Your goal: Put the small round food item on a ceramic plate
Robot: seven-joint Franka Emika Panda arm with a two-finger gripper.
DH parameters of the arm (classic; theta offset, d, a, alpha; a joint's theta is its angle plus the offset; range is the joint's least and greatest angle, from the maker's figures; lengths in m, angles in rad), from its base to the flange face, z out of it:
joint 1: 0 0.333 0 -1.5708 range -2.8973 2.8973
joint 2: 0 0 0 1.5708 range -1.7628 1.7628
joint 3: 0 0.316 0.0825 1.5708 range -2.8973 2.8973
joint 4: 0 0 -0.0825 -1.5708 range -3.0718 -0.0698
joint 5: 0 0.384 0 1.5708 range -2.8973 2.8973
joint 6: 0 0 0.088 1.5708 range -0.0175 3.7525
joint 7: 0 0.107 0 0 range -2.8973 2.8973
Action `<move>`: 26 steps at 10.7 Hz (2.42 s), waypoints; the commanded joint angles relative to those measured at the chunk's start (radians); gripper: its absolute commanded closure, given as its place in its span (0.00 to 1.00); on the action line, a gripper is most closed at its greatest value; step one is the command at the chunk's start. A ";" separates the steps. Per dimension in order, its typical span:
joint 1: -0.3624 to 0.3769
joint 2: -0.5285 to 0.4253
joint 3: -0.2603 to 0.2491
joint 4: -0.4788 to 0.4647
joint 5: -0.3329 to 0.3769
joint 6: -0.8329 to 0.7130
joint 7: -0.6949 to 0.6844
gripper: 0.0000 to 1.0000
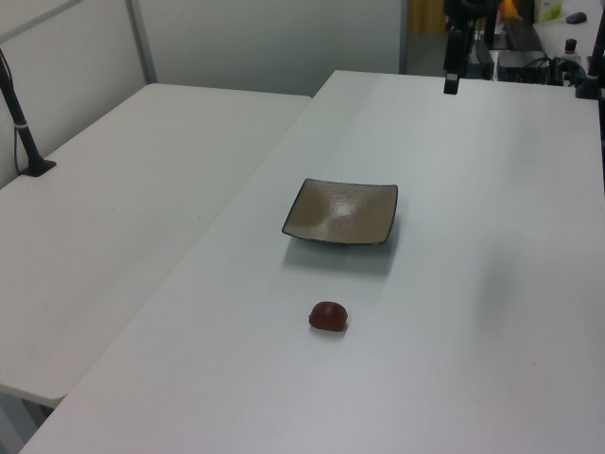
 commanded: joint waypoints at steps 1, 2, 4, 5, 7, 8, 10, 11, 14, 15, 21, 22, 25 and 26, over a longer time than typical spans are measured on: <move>-0.011 -0.009 0.008 -0.009 0.006 -0.007 -0.025 0.00; -0.012 -0.009 0.008 -0.009 0.006 -0.006 -0.025 0.00; -0.012 -0.009 0.006 -0.009 0.006 -0.006 -0.025 0.00; -0.012 -0.009 0.006 -0.009 0.006 -0.006 -0.025 0.00; -0.010 -0.009 0.006 -0.008 0.006 -0.007 -0.025 0.00; -0.008 -0.006 0.006 -0.008 0.006 -0.006 -0.024 0.00; 0.001 0.010 0.006 -0.006 0.007 -0.003 -0.019 0.00; 0.002 0.015 0.008 -0.006 0.009 -0.001 -0.019 0.00; 0.051 0.037 0.011 0.011 0.009 0.013 -0.008 0.00; 0.068 0.041 0.011 0.032 0.010 0.010 0.005 0.00; 0.179 0.197 0.050 0.178 0.007 0.019 0.265 0.00; 0.180 0.217 0.075 0.182 0.007 0.066 0.301 0.00; 0.229 0.297 0.087 0.183 0.000 0.205 0.407 0.00; 0.248 0.326 0.087 0.183 -0.016 0.239 0.415 0.00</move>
